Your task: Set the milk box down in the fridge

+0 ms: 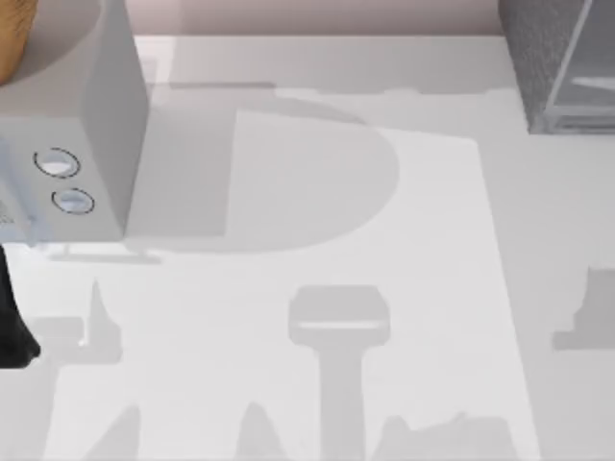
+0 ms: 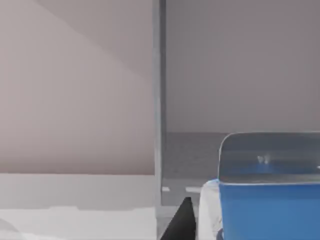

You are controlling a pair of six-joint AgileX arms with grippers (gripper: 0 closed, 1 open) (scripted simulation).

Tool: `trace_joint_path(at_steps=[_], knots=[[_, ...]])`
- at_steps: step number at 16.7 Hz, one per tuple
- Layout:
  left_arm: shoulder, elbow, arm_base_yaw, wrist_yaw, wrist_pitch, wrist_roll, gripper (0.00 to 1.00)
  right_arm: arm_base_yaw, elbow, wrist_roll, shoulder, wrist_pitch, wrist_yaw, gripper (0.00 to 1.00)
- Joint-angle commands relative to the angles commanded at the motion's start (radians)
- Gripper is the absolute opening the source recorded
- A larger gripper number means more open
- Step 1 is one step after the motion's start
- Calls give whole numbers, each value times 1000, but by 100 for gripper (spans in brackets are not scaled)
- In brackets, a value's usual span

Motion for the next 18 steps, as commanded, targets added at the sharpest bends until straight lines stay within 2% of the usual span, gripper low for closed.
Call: trace_joint_path(at_steps=[3, 11, 14, 18], knots=[[0, 0, 0, 0, 0, 0, 100, -72, -77, -5, -81, -78, -43, 0], [0, 0, 0, 0, 0, 0, 100, -79, -63, -3, -52, -58, -53, 0], [0, 0, 0, 0, 0, 0, 100, -97, 15, -2, 73, 37, -77, 0], [0, 0, 0, 0, 0, 0, 100, -143, 176, -1, 388, 235, -121, 0]])
